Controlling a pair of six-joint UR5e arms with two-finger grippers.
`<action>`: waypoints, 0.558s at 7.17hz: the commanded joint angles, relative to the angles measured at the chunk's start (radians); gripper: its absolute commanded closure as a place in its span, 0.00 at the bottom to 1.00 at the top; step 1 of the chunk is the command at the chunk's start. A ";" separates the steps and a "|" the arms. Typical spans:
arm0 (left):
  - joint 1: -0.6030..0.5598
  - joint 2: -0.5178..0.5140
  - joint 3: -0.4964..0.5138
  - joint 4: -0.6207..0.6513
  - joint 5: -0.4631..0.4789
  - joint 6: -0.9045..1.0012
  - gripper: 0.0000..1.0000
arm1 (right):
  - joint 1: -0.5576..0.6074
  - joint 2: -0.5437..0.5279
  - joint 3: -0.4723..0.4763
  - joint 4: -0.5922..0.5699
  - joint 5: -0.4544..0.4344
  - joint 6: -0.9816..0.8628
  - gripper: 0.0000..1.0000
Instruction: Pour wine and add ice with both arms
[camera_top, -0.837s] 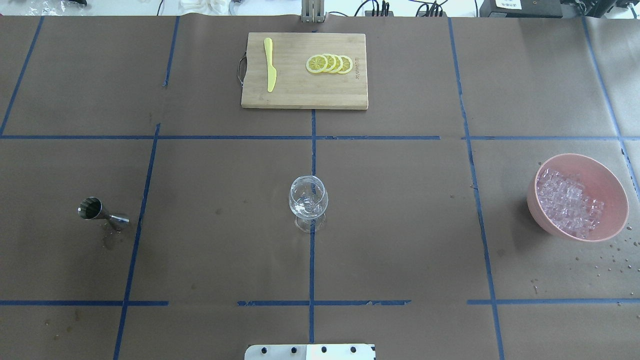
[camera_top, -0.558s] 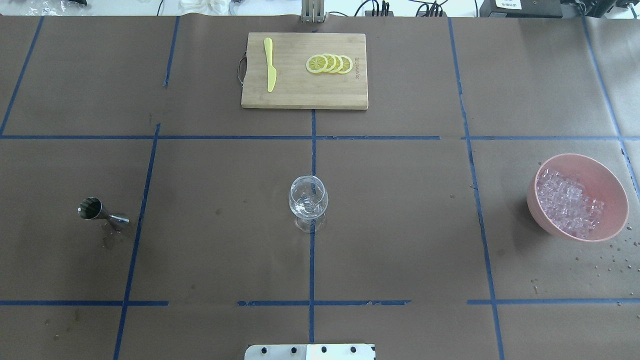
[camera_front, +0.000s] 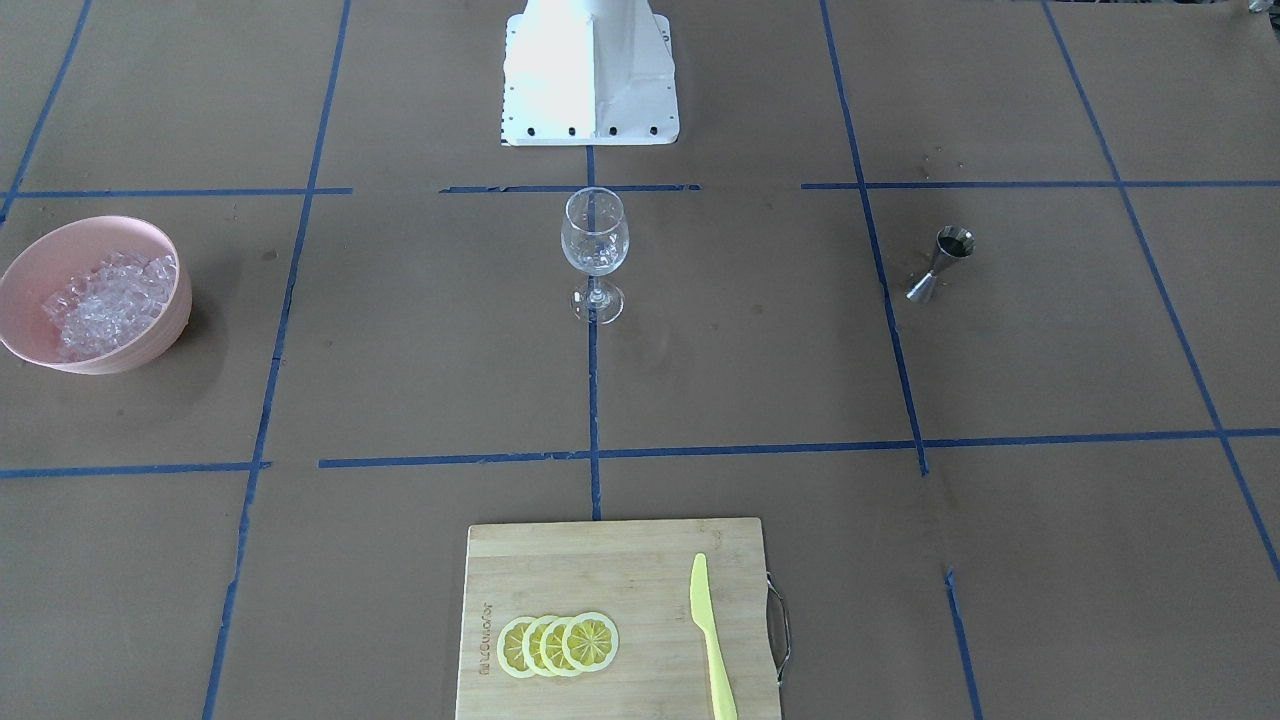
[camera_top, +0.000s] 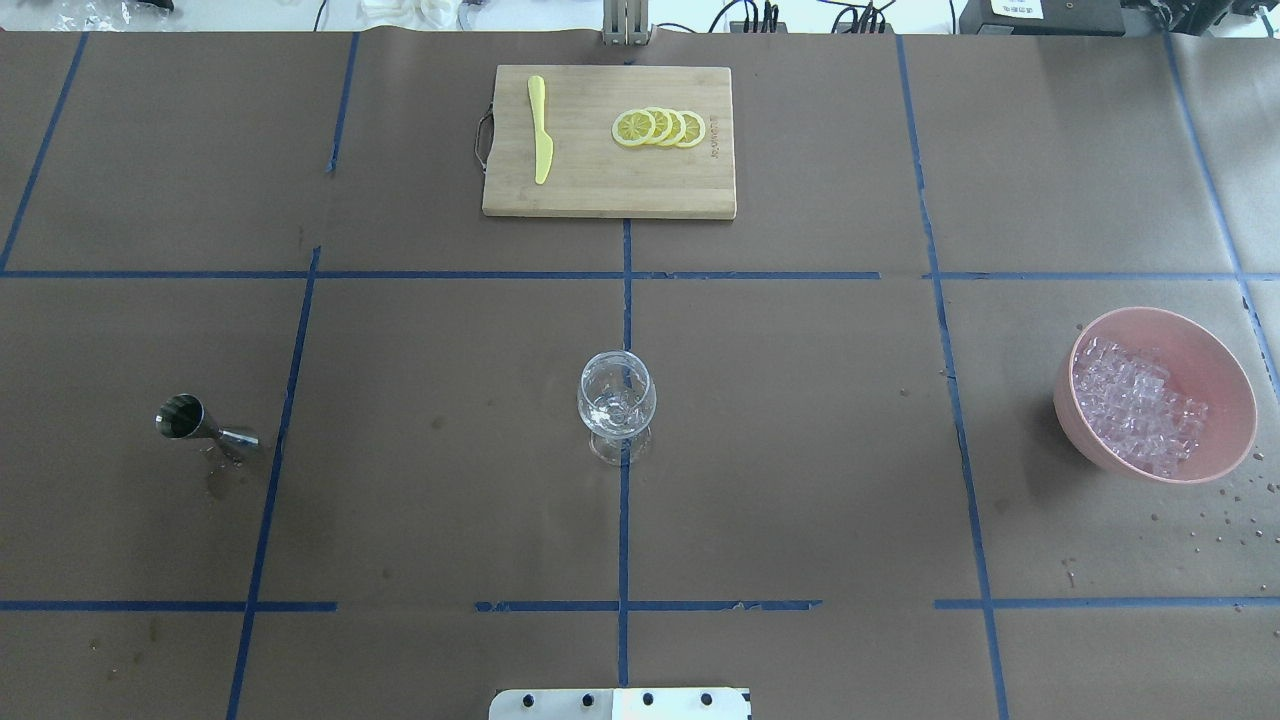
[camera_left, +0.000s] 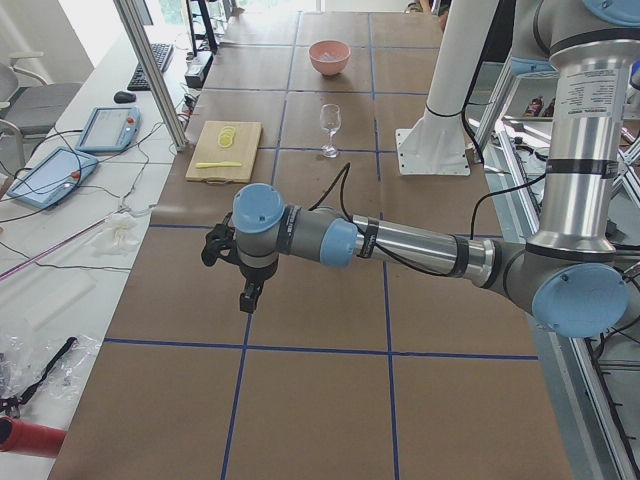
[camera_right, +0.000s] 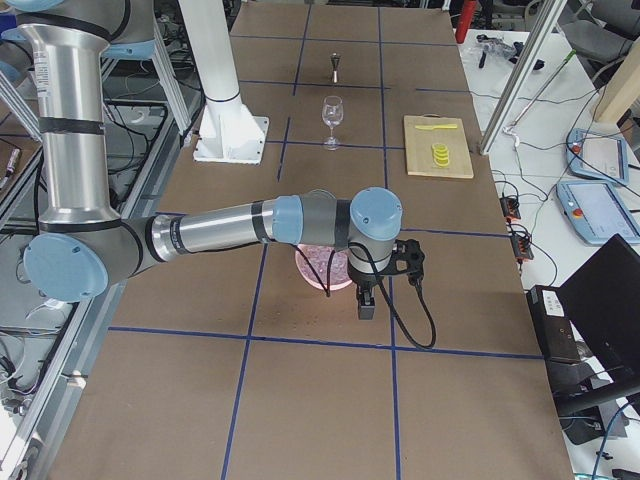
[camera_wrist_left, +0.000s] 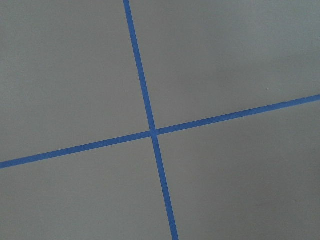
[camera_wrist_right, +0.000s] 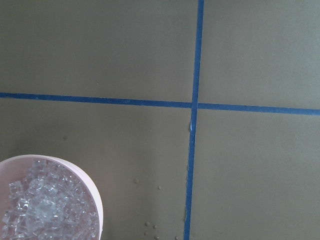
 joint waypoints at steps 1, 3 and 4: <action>0.099 0.038 -0.182 -0.007 -0.001 -0.220 0.00 | -0.005 0.010 0.002 -0.001 0.001 0.011 0.00; 0.300 0.059 -0.356 -0.010 0.095 -0.531 0.00 | -0.014 0.012 0.004 -0.001 0.002 0.014 0.00; 0.392 0.074 -0.429 -0.019 0.137 -0.666 0.00 | -0.023 0.014 0.005 0.001 0.002 0.014 0.00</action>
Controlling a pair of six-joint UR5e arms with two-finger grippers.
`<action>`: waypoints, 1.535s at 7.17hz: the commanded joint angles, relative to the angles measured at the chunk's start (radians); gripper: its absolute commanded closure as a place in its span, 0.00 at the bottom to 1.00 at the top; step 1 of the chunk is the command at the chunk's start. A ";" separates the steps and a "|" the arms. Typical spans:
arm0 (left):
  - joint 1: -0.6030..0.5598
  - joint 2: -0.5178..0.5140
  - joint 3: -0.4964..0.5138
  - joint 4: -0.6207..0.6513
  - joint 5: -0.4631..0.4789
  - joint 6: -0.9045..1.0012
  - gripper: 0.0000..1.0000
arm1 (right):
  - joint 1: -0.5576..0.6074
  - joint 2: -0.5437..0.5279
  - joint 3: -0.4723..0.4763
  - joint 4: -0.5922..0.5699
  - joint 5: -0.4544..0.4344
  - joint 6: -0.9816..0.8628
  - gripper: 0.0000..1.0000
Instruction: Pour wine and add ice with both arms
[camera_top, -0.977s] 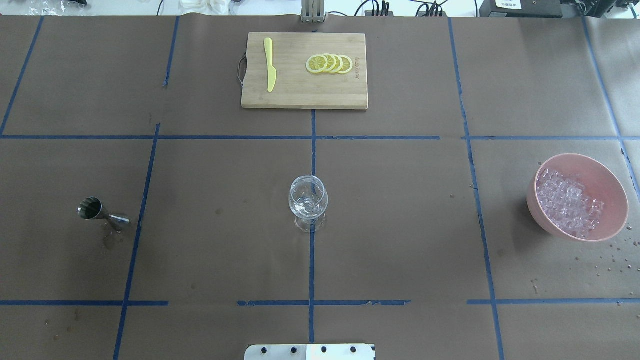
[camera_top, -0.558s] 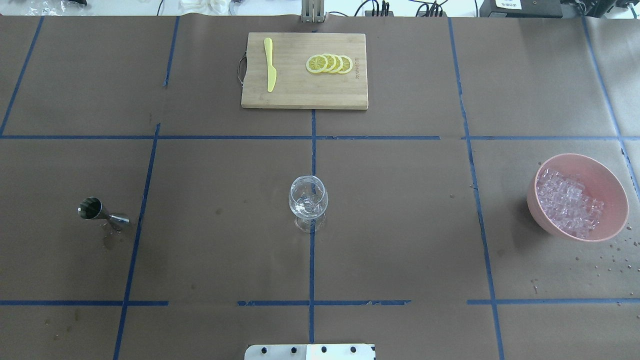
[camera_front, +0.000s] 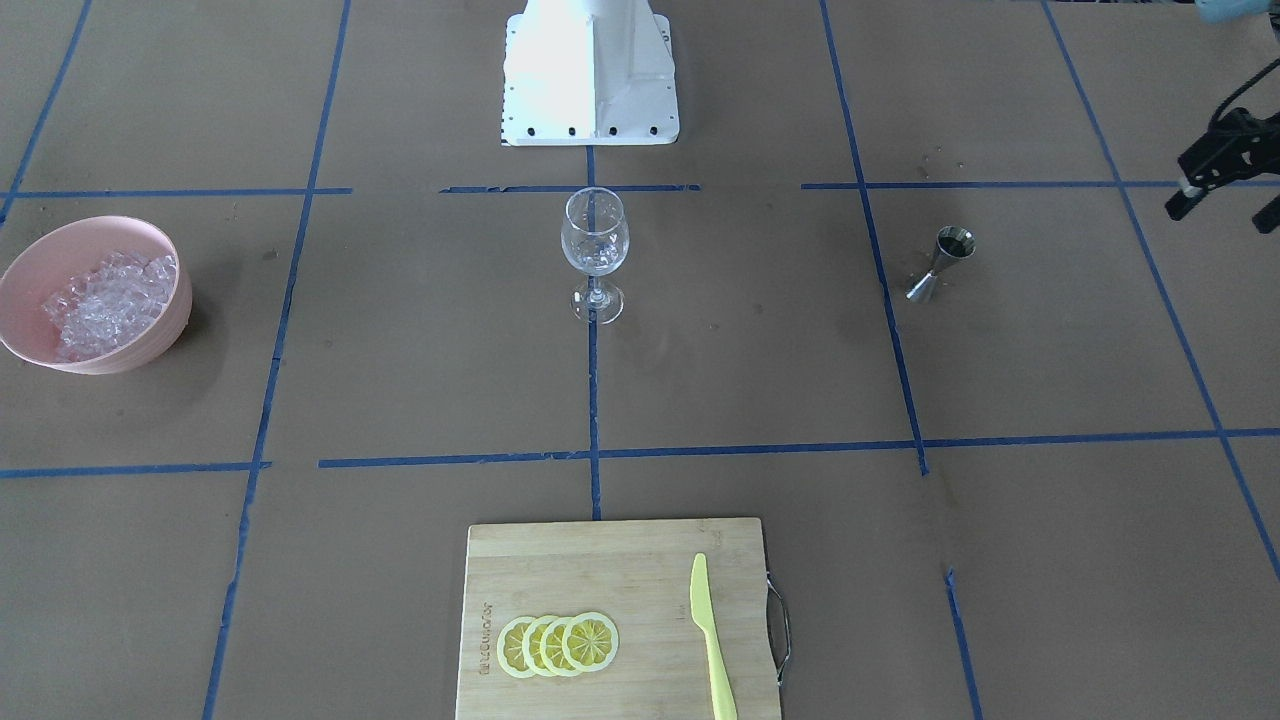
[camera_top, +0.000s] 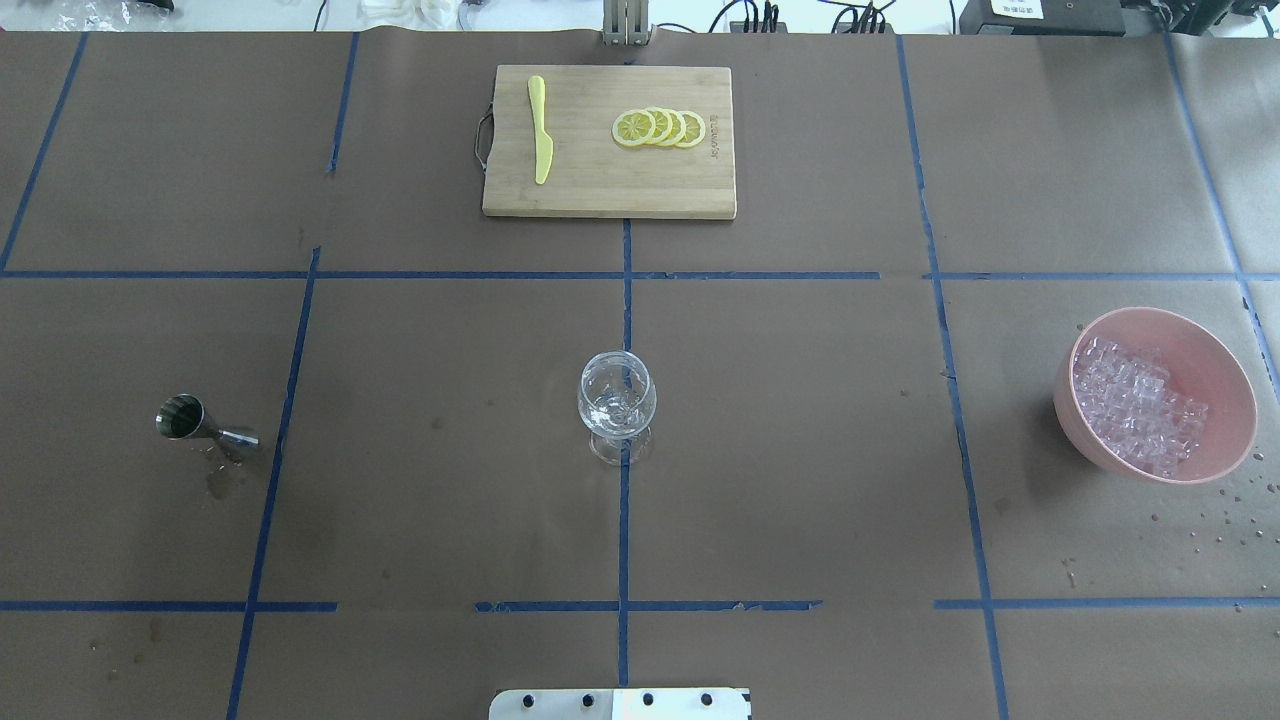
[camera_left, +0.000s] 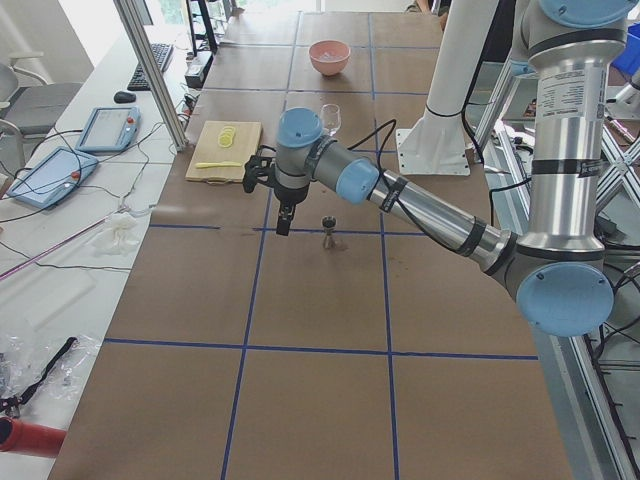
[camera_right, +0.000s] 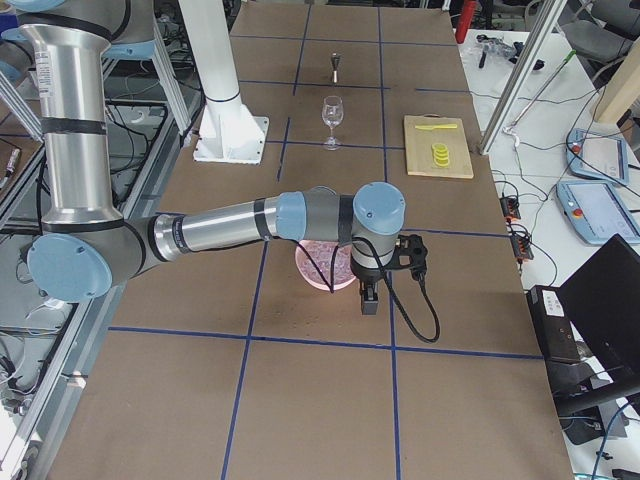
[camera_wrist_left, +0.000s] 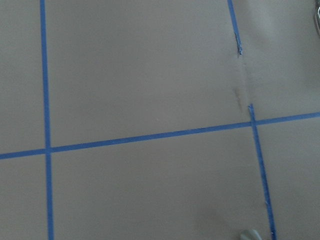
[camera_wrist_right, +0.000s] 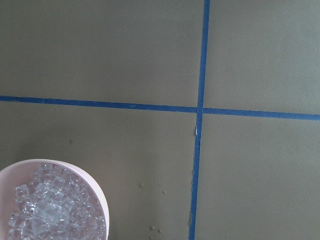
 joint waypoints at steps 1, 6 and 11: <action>0.176 0.062 -0.130 -0.111 0.110 -0.284 0.00 | -0.010 0.002 0.003 0.001 0.004 0.001 0.00; 0.575 0.334 -0.135 -0.654 0.600 -0.669 0.00 | -0.010 0.000 0.004 -0.007 0.007 0.001 0.00; 1.066 0.388 -0.134 -0.550 1.158 -1.046 0.07 | -0.010 0.000 0.007 -0.004 0.007 -0.001 0.00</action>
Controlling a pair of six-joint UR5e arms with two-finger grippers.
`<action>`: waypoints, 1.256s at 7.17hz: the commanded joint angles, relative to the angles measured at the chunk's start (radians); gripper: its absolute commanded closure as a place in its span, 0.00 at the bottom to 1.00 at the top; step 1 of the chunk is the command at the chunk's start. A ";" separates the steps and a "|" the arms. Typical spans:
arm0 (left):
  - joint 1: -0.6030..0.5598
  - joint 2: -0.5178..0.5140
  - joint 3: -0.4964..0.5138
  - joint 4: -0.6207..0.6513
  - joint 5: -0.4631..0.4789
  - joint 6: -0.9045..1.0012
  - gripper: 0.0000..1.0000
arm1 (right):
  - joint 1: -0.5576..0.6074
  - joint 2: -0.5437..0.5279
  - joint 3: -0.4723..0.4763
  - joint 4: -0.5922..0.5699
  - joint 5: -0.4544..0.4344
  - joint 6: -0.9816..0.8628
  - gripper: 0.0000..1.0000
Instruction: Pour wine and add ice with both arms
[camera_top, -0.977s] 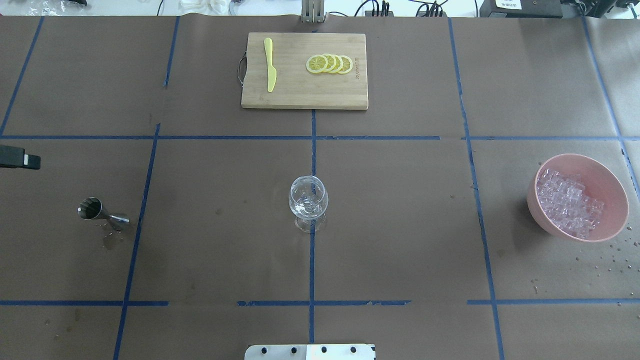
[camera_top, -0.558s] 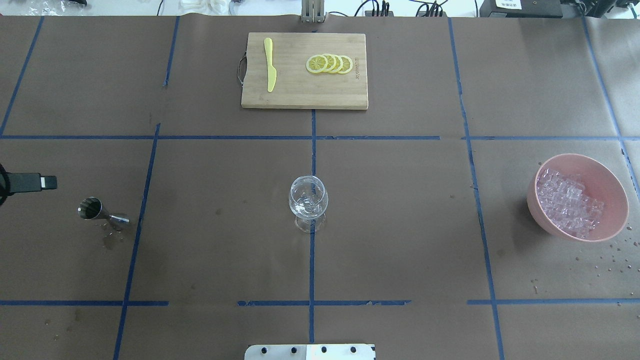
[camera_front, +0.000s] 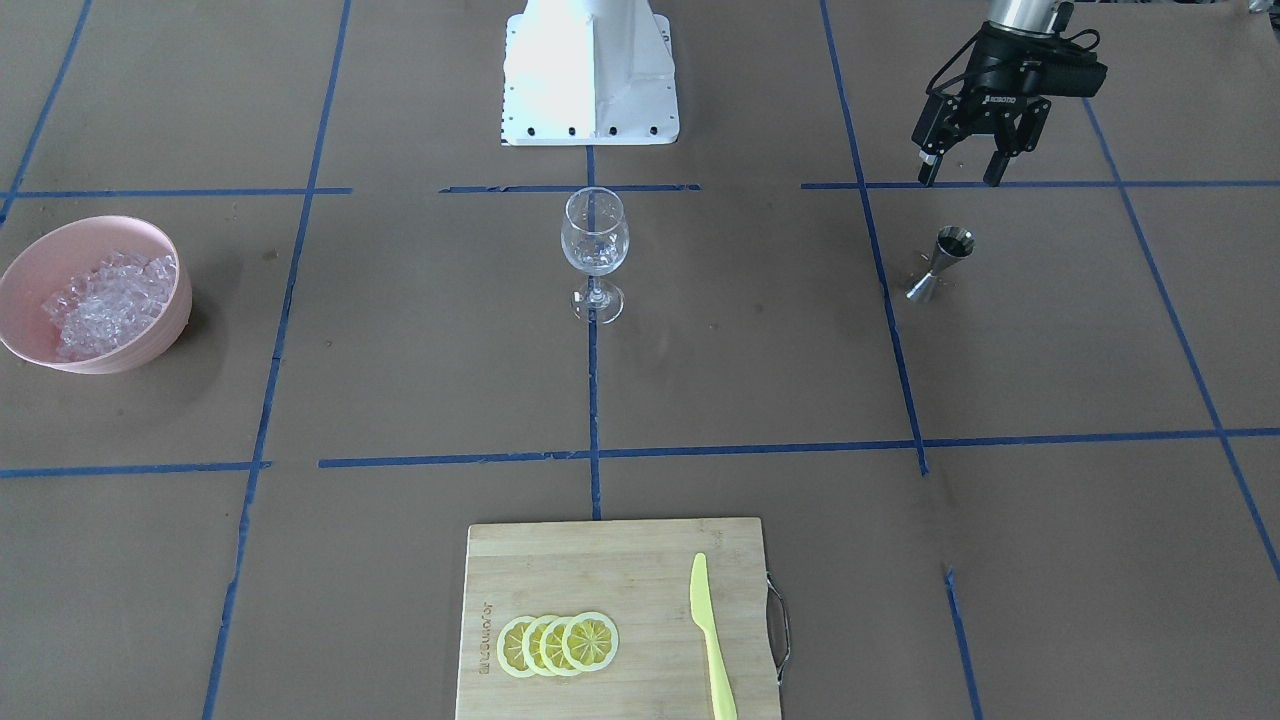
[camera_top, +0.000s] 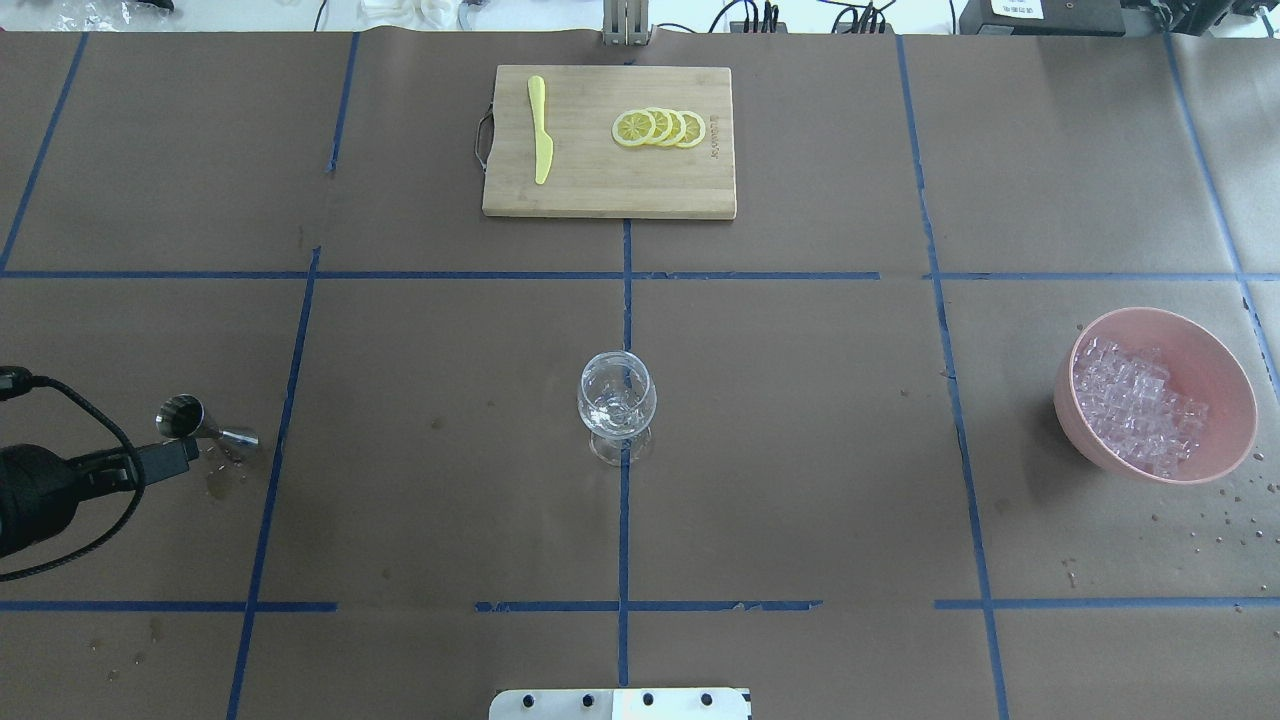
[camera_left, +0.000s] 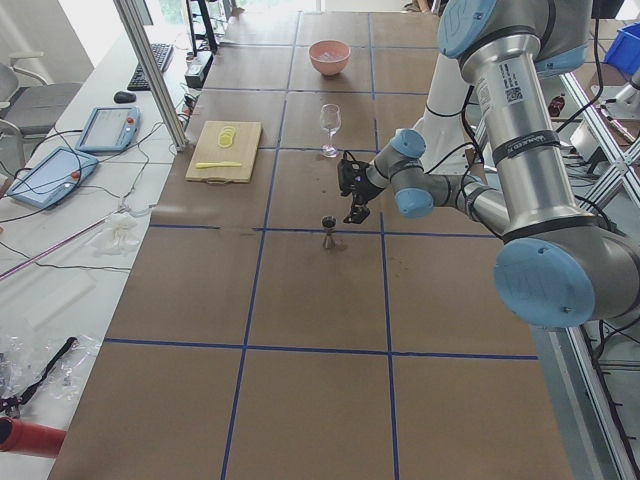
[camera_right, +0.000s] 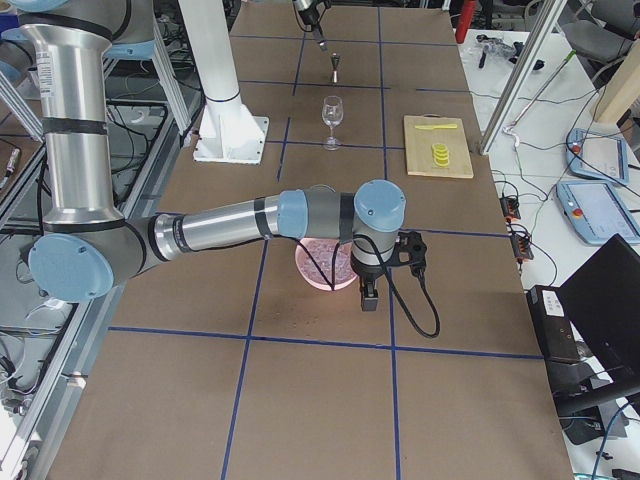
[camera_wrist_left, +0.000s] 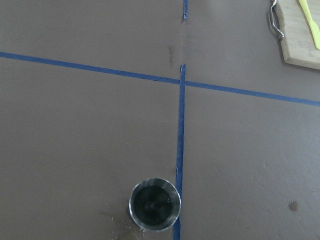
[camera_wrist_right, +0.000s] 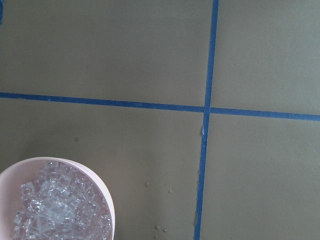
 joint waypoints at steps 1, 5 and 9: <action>0.197 -0.002 0.006 0.095 0.257 -0.158 0.11 | 0.000 0.010 0.010 -0.006 -0.001 -0.001 0.00; 0.252 -0.059 0.119 0.167 0.511 -0.181 0.01 | -0.002 0.019 0.016 -0.011 -0.001 0.001 0.00; 0.255 -0.165 0.272 0.169 0.673 -0.181 0.01 | 0.000 0.019 0.022 -0.011 -0.001 0.001 0.00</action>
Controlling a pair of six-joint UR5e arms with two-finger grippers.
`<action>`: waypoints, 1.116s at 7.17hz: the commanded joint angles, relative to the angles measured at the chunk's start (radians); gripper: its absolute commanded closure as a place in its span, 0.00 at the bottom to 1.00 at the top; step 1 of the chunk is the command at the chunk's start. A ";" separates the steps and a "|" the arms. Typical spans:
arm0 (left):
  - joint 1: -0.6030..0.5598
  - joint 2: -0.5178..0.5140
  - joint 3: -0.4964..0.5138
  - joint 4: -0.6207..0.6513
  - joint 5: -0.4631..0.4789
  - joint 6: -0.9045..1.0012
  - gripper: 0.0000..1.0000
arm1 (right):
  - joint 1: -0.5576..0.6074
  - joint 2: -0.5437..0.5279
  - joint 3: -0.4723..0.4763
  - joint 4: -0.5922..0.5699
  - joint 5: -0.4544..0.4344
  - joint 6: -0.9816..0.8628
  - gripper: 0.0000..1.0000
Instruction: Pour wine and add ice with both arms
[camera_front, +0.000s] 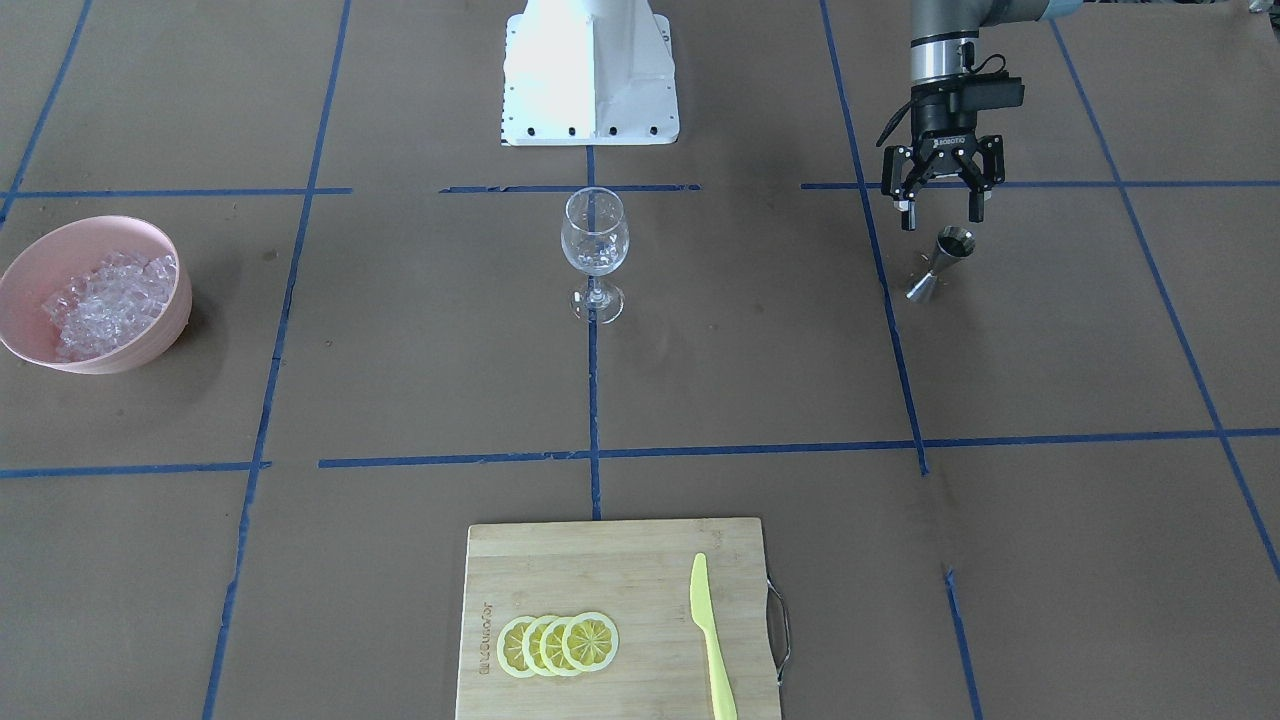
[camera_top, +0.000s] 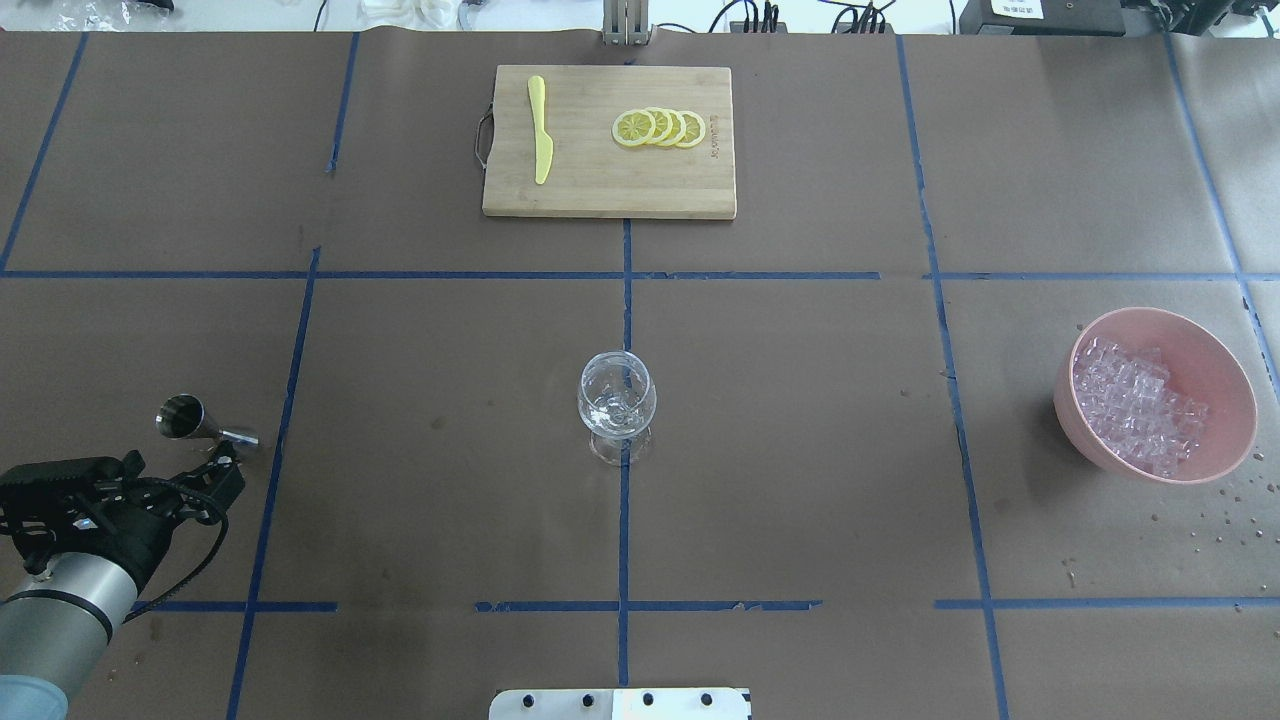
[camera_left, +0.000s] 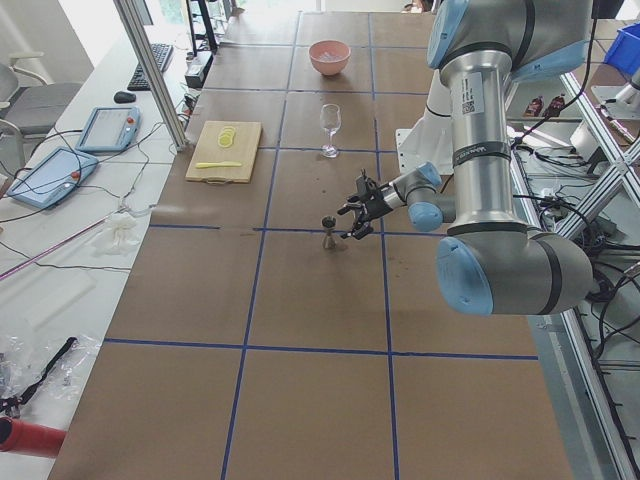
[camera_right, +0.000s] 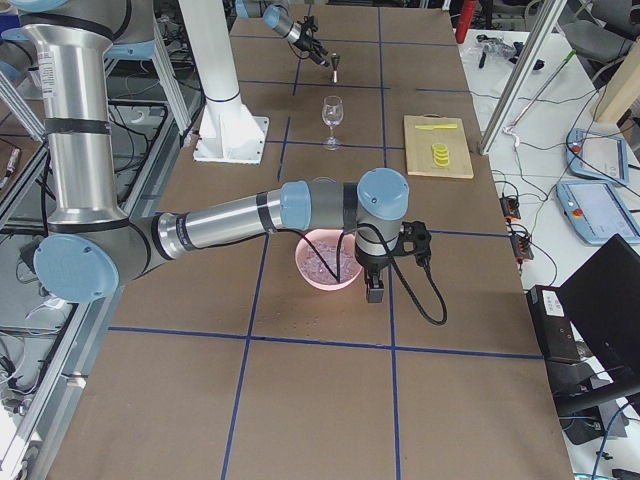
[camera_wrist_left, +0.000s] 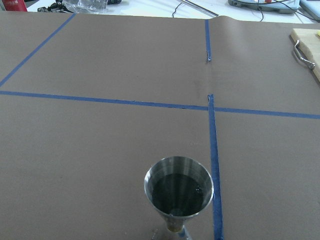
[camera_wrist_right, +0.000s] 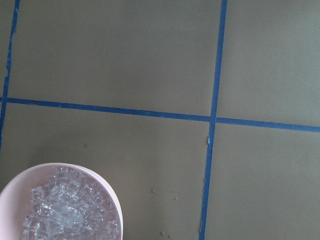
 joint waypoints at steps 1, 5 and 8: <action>-0.001 -0.076 0.091 0.000 0.066 -0.003 0.01 | 0.000 0.000 0.002 0.000 0.000 0.000 0.00; -0.010 -0.109 0.146 0.000 0.137 -0.081 0.01 | 0.000 0.000 0.002 -0.017 0.002 0.000 0.00; -0.018 -0.139 0.211 -0.001 0.137 -0.086 0.01 | 0.000 -0.002 0.011 -0.020 0.006 0.000 0.00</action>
